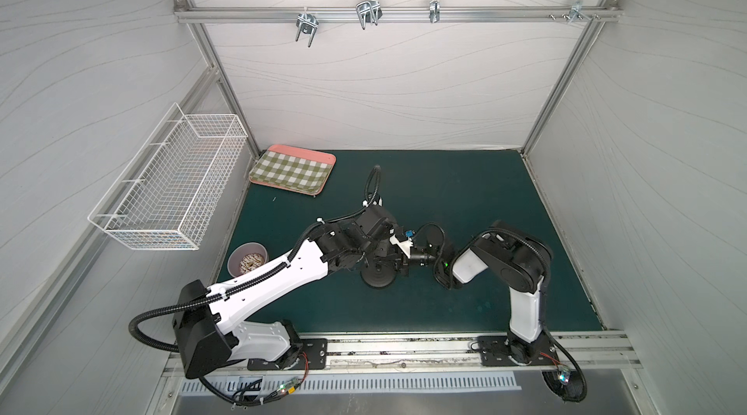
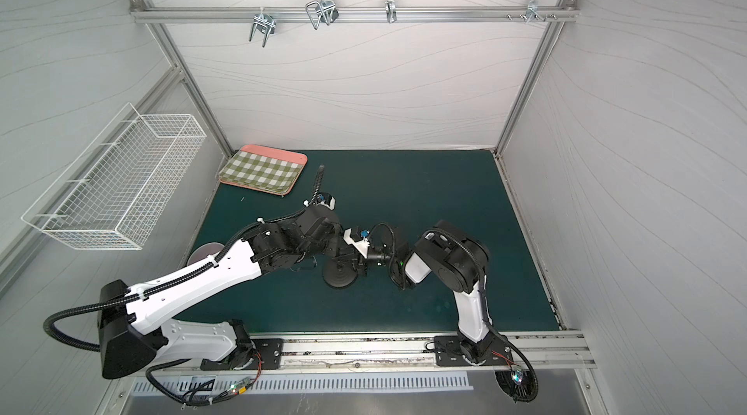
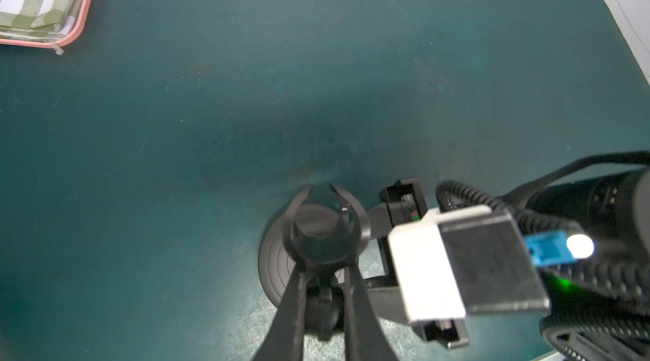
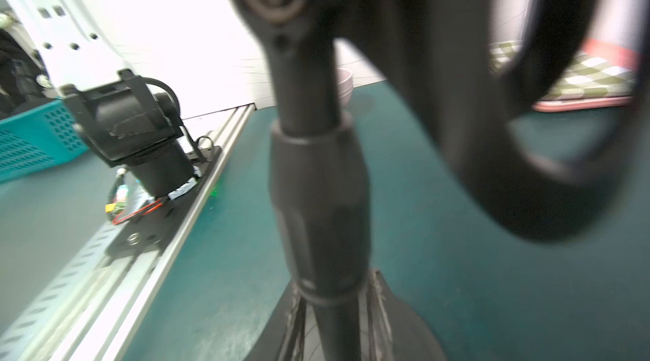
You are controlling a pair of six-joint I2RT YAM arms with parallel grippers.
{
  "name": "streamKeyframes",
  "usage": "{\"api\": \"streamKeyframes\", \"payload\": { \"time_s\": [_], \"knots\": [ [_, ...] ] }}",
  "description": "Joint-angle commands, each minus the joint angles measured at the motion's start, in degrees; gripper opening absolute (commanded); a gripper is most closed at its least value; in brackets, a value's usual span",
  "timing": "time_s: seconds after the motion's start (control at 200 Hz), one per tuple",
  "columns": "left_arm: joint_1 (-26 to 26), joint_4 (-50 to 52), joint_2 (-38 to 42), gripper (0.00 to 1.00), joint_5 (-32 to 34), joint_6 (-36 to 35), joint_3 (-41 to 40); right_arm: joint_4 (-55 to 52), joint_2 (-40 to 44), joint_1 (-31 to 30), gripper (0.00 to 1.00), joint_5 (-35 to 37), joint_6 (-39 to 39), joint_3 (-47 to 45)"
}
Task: Assemble a microphone stand
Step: Hold the microphone stand pole at the microphone stand base.
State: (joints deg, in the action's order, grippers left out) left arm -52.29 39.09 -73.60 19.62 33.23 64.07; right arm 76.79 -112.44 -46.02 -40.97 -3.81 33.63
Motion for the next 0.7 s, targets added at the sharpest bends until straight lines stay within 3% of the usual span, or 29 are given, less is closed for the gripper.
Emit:
{"api": "streamKeyframes", "payload": {
  "time_s": [0.0,0.16,0.405,0.56,0.695],
  "knots": [
    [-0.44,2.42,0.48,0.08,-0.77,0.67,-1.36,2.41,-0.45,1.75,0.28,-8.07,-3.12,1.17],
    [-0.44,2.43,0.53,0.08,-0.95,0.69,-1.29,-1.80,-0.80,1.95,0.28,-12.11,-1.97,3.39],
    [-0.46,2.24,0.62,0.09,-1.57,0.64,-0.88,-3.14,-2.78,1.73,0.20,-10.33,0.90,4.55],
    [-0.44,2.26,1.03,0.09,-1.68,1.35,-0.94,1.42,-2.05,0.56,0.11,-1.85,1.50,1.58],
    [-0.48,2.22,1.28,0.09,-1.72,1.82,-0.56,2.51,0.28,-3.76,0.11,9.11,4.38,-2.03]
  ]
}}
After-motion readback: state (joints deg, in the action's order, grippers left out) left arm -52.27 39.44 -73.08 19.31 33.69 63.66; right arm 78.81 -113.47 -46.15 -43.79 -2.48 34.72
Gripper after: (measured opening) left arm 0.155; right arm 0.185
